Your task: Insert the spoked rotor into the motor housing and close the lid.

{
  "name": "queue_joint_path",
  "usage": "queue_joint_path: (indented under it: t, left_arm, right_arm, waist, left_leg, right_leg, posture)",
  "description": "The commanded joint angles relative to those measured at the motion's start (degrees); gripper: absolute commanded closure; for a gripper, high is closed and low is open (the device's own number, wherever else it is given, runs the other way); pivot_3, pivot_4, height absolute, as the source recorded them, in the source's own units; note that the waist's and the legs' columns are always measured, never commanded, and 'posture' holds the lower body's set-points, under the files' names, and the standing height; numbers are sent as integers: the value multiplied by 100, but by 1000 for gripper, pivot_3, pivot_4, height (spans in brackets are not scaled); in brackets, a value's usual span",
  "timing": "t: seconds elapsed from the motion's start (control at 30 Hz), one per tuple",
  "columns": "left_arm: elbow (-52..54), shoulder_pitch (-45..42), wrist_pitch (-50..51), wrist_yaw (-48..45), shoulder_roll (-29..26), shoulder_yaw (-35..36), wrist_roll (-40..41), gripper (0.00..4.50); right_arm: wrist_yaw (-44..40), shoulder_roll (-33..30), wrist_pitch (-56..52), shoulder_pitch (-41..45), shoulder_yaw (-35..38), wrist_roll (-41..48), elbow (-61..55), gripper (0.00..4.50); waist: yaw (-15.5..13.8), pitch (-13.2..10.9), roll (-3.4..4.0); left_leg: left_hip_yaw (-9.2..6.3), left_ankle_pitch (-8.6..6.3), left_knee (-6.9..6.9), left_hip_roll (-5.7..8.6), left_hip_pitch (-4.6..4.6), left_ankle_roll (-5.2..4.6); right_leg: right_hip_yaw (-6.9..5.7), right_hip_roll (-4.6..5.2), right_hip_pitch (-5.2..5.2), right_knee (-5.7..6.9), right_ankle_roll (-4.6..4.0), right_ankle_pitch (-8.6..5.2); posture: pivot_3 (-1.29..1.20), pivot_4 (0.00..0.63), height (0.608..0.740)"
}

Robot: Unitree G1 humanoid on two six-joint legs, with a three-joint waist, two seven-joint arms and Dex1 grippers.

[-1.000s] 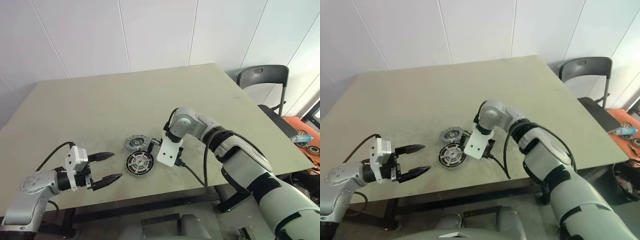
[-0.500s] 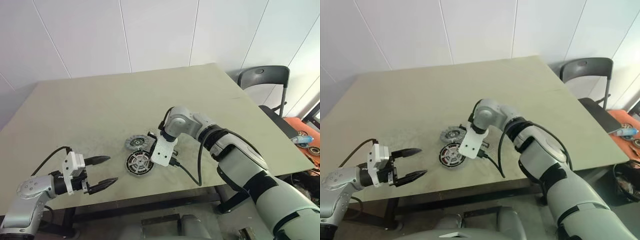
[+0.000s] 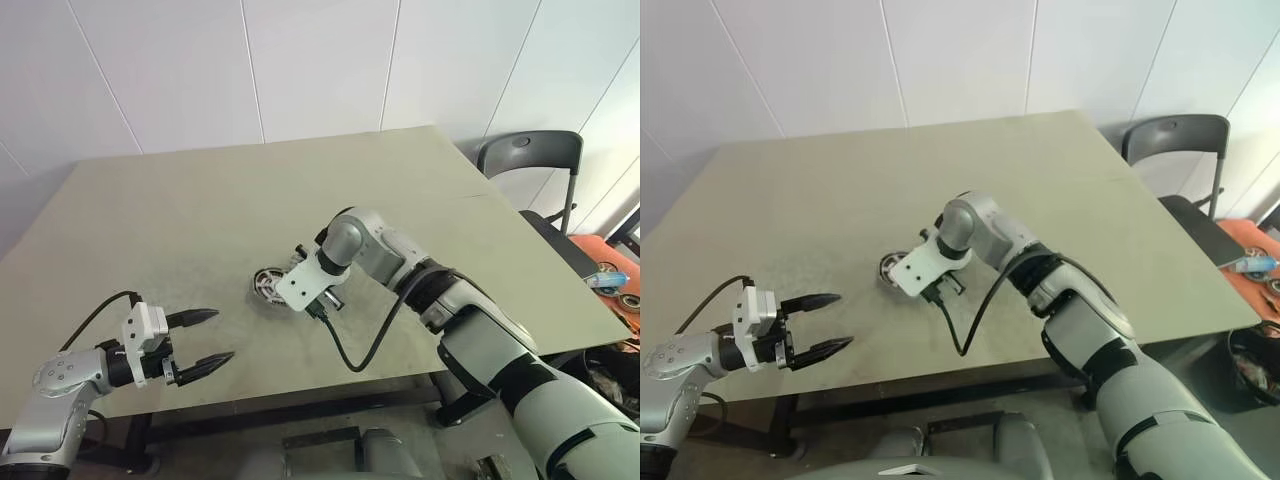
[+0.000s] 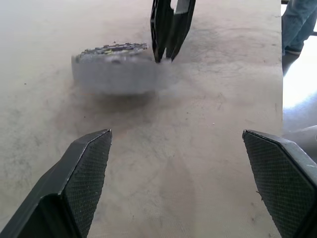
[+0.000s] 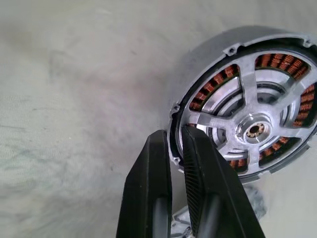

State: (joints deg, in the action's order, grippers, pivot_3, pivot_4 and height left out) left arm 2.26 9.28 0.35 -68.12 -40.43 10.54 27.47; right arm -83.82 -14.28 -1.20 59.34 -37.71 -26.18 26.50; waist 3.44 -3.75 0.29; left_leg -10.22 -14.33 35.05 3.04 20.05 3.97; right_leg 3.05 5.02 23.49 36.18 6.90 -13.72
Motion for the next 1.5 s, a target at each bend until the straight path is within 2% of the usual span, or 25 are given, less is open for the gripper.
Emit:
queue_joint_path:
  t: [0.03, 0.2, 0.3, 0.37, 0.47, 0.7, 0.97, 1.07, 1.13, 1.17, 1.37, 1.5]
  left_arm:
    - [137, -101, -31, 53, -40, 107, 11, 0]
    - [157, -178, 20, 117, -56, 81, -18, 0]
    - [175, -210, 52, 147, -58, 62, -41, 0]
    - [186, -223, 60, 168, -62, 56, -68, 0]
    - [201, -226, 70, 201, -66, 51, -90, 0]
    - [251, -130, 41, 281, -60, 82, -123, 0]
    - [95, -187, -63, 246, -26, 45, -183, 0]
    - [21, -220, -117, 213, -7, 29, -212, 0]
    - [1, -215, -148, 203, 6, 27, -224, 0]
    - [-11, -216, -159, 200, 10, 28, -228, 0]
    - [-14, -164, -205, 229, 27, 57, -238, 0]
    - [-13, -126, -192, 248, 46, 94, -207, 0]
  right_arm:
    - [-681, -137, -1539, -71, 134, 134, -1043, 4416]
    - [-868, -242, -3199, -77, -72, 512, -1613, 4416]
    - [-767, 76, -4196, 53, -43, 679, -1531, 4417]
    - [-653, 232, -4474, 136, -57, 738, -1369, 4417]
    - [-489, 304, -4467, 176, -151, 811, -1234, 4417]
    - [-131, 116, -3498, 135, -438, 782, -951, 4417]
    - [-175, -497, -2039, 131, -724, 536, -916, 1823]
    - [-362, -523, -2277, 83, -521, 766, -1234, 842]
    - [-594, -516, -2857, 94, -265, 1093, -1552, 175]
    - [-703, -496, -3319, 149, -77, 1312, -1669, 32]
    - [-697, -739, -5674, 446, 1136, 2488, -1675, 32]
    - [236, -681, -7329, 43, 2500, 3163, -1744, 32]
  waist:
    - [-31, 1, -1]
    - [-47, 0, 0]
    - [-38, 0, 0]
    - [-24, 0, 0]
    - [-26, 0, -1]
    - [-83, 2, -3]
    - [-85, 2, -3]
    - [-74, 2, -3]
    - [-82, 2, -3]
    - [-87, 2, -3]
    - [-106, 2, -4]
    - [-118, 6, -10]
  left_leg:
    - [0, 0, 1, 0, 3, 0]
    - [1, 0, 1, 0, 11, 0]
    - [2, 0, 0, -1, 12, 0]
    - [2, 0, -1, -1, 15, 0]
    - [1, 0, 0, -1, 23, 0]
    - [3, 0, 3, 0, 28, 1]
    - [6, 0, 5, 0, 23, 1]
    - [6, 0, 3, -1, 20, 1]
    - [5, 0, 3, -1, 21, 1]
    - [5, 0, 3, -1, 23, 1]
    - [3, 0, 7, -1, 23, 1]
    - [3, -1, 8, 0, 25, 1]
  right_leg:
    - [-2, 0, 1, -2, 0, 0]
    - [-3, 0, 9, -3, 1, 0]
    - [-3, 0, 11, -3, 1, 0]
    - [-4, 0, 15, -2, 2, 0]
    - [-4, 0, 21, -1, 4, 2]
    - [-4, 1, 22, -6, 7, 4]
    - [-5, 1, 17, -6, 4, 1]
    - [-5, 0, 17, -4, 4, 1]
    - [-5, 0, 17, -5, 5, 2]
    - [-5, 1, 17, -5, 5, 2]
    - [-5, 1, 16, -5, 2, 1]
    - [-7, 4, 12, -12, 1, 1]
  posture:
    - [0, 0, 740]
    - [0, 0, 740]
    - [0, 0, 740]
    - [0, 0, 740]
    - [0, 0, 740]
    - [0, 0, 740]
    - [0, 0, 740]
    - [0, 0, 740]
    - [0, 0, 740]
    - [0, 0, 740]
    - [0, 0, 740]
    - [0, 0, 740]
